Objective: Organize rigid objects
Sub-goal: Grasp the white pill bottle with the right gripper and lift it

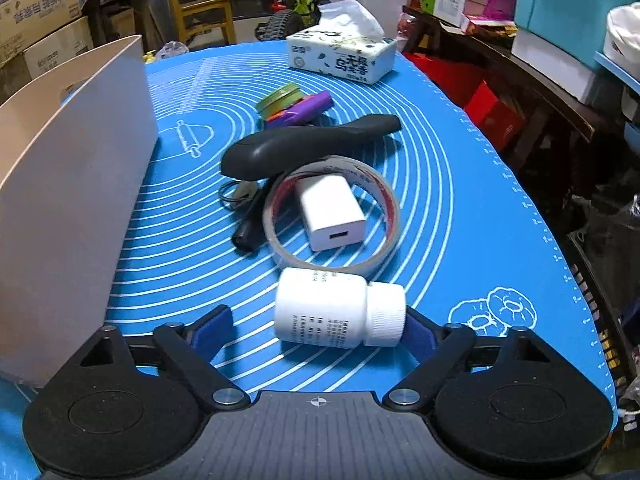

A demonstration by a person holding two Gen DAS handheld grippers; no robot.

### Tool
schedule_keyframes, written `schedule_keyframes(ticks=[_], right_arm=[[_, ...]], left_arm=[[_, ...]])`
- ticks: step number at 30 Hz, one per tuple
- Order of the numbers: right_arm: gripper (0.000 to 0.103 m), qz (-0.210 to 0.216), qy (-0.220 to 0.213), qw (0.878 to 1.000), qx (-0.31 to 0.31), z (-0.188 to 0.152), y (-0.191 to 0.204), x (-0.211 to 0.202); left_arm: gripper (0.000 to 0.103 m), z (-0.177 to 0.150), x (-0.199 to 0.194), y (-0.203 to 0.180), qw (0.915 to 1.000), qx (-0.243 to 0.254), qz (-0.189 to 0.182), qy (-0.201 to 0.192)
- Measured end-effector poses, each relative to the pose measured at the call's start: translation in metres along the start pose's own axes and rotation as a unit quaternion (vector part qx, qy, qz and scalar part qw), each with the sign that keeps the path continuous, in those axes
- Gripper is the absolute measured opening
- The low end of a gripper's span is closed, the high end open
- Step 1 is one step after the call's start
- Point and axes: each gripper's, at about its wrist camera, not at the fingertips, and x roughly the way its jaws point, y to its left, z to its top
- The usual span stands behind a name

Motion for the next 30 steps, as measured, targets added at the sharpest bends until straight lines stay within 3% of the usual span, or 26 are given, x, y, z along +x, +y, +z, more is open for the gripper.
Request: schedule_keyframes(ticks=[4, 11, 20, 25, 30], right_arm=[[0.082, 0.000, -0.003, 1.000, 0.000, -0.001, 0.000, 0.000], [0.065, -0.007, -0.010, 1.000, 0.007, 0.000, -0.006, -0.002], [0.064, -0.009, -0.020, 1.000, -0.005, 0.002, -0.004, -0.010], [0.064, -0.006, -0.022, 1.000, 0.018, 0.006, -0.015, -0.021], [0.064, -0.005, -0.049, 0.998, 0.026, 0.014, -0.019, -0.040]], left_arm=[[0.006, 0.001, 0.001, 0.008, 0.9996, -0.019, -0.018, 0.007], [0.006, 0.002, 0.002, 0.006, 0.9997, -0.017, -0.016, 0.009], [0.006, 0.001, 0.002, 0.005, 0.9997, -0.017, -0.014, 0.010], [0.006, 0.001, 0.002, 0.005, 0.9997, -0.017, -0.013, 0.010], [0.006, 0.001, 0.002, 0.006, 0.9997, -0.017, -0.014, 0.010]])
